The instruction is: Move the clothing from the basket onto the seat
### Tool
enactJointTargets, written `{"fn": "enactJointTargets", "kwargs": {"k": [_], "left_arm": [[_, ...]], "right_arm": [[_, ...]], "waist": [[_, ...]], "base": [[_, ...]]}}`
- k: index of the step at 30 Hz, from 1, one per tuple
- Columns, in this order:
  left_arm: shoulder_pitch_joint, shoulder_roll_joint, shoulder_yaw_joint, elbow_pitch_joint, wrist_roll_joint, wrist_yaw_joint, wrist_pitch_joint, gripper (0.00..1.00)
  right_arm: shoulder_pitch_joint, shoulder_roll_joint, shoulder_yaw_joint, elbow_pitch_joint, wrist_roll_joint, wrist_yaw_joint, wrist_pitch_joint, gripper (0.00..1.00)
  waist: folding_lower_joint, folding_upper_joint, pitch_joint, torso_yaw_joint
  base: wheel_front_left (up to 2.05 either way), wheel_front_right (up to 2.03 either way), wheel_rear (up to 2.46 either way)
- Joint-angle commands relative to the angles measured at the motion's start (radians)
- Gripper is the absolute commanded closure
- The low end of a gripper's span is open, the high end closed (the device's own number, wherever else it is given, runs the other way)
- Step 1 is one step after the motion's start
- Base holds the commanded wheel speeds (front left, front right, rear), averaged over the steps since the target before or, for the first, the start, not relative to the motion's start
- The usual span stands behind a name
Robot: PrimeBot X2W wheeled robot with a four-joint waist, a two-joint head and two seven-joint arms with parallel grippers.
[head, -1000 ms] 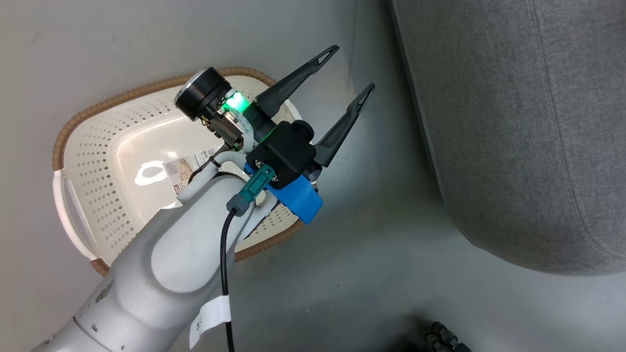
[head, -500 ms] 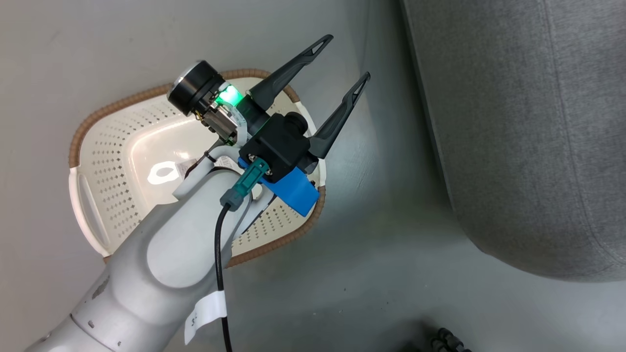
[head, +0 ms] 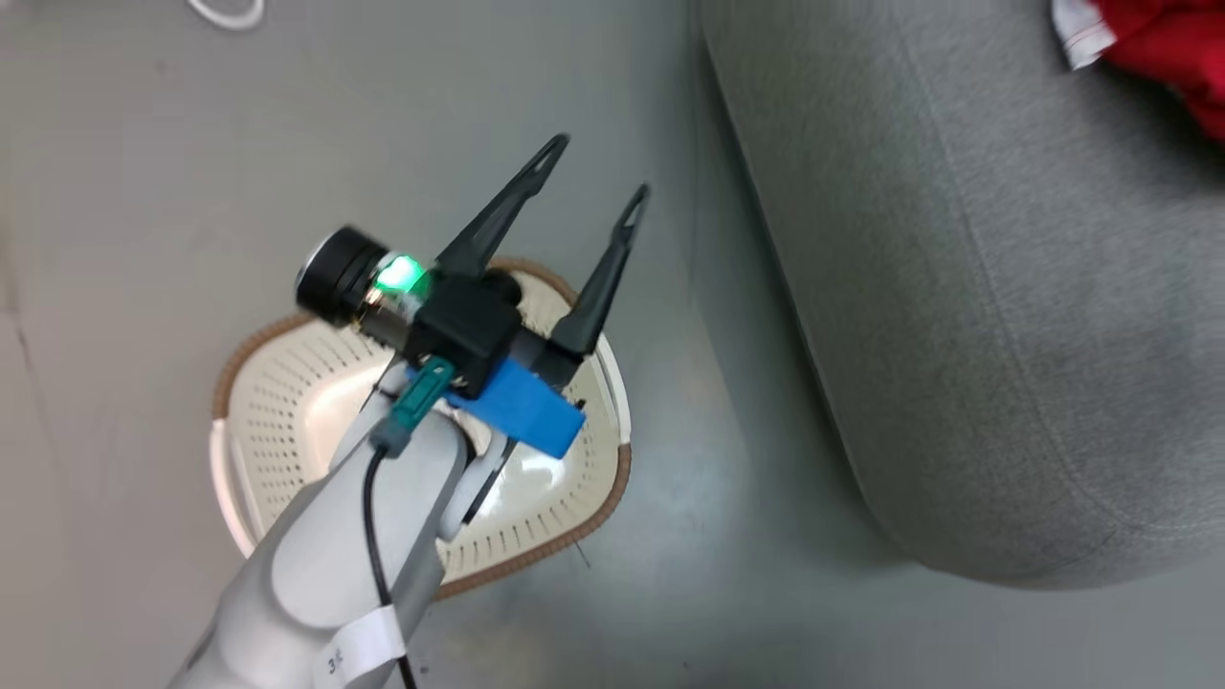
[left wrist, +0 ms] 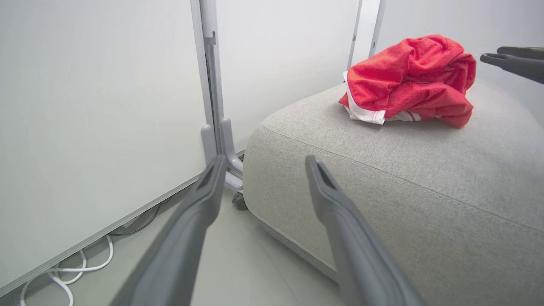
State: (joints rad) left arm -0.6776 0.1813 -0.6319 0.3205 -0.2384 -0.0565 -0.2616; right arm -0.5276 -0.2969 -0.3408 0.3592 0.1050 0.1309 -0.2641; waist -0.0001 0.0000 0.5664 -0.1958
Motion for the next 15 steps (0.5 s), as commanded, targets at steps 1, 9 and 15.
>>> {"fn": "enactJointTargets", "kwargs": {"k": [1, 9, 15], "left_arm": [[0.049, 0.001, 0.037, -0.012, -0.013, 0.015, -0.005, 0.0], [0.223, -0.005, 0.194, -0.061, -0.017, 0.046, -0.005, 0.0], [0.337, -0.017, 0.308, -0.097, 0.005, 0.051, -0.005, 0.0]], "right_arm": [[0.059, 0.02, 0.019, -0.041, -0.003, 0.0, 0.0, 0.0], [0.219, 0.069, 0.125, -0.184, -0.001, 0.0, 0.0, 0.0], [0.308, 0.103, 0.193, -0.258, 0.008, 0.0, 0.0, 0.0]], "waist": [[0.0001, 0.0, -0.109, 0.013], [0.0001, 0.0, -0.276, 0.063], [0.0001, 0.0, -0.366, 0.114]], "base": [[0.0, 0.0, 0.0], [0.0, 0.0, 0.0], [0.0, 0.0, 0.0]]}}
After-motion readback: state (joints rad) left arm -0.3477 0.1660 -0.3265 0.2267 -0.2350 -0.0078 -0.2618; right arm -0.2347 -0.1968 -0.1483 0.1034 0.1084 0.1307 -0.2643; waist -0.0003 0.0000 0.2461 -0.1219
